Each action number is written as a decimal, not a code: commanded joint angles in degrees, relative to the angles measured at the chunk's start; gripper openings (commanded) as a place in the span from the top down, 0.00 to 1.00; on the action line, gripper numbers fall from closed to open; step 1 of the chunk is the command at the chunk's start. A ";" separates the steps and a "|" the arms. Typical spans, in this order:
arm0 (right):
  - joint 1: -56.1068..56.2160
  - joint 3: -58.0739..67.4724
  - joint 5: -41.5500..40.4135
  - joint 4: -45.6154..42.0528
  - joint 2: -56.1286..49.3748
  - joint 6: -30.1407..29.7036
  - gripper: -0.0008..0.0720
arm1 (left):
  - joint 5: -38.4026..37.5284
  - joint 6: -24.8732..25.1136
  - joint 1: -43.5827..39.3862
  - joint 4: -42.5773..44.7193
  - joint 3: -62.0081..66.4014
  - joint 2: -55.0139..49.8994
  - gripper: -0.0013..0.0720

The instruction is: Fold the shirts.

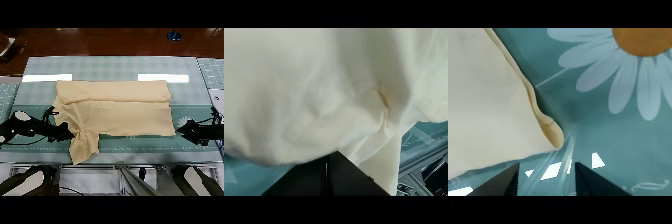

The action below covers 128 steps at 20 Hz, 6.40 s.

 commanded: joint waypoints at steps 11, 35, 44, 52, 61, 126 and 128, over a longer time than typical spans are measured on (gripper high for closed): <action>3.61 -1.44 -10.29 21.59 -17.25 -12.09 0.68 | 5.57 0.90 -0.07 0.17 -0.02 -0.07 0.96; 17.94 48.22 -4.98 18.38 -40.83 -7.65 0.96 | 3.76 -4.63 -0.68 -4.07 51.54 -24.55 0.96; 18.78 58.42 -7.45 18.71 -53.70 -3.93 0.43 | 3.72 -5.42 -1.11 -3.96 59.34 -34.84 0.30; 9.03 58.75 -0.31 10.47 -50.56 -0.50 0.43 | -5.05 -6.80 8.50 6.86 57.42 -25.33 0.29; 18.05 55.41 -3.39 15.23 -55.95 -2.40 0.43 | 13.09 -1.44 -3.85 1.79 31.67 -4.94 0.29; 53.83 52.72 -13.16 28.68 -33.66 -4.26 0.96 | 13.94 -8.94 -10.78 4.26 12.79 28.70 0.96; 55.49 56.74 -13.11 28.65 -39.21 -3.28 0.96 | 14.36 -8.92 -11.58 4.28 12.48 28.44 0.96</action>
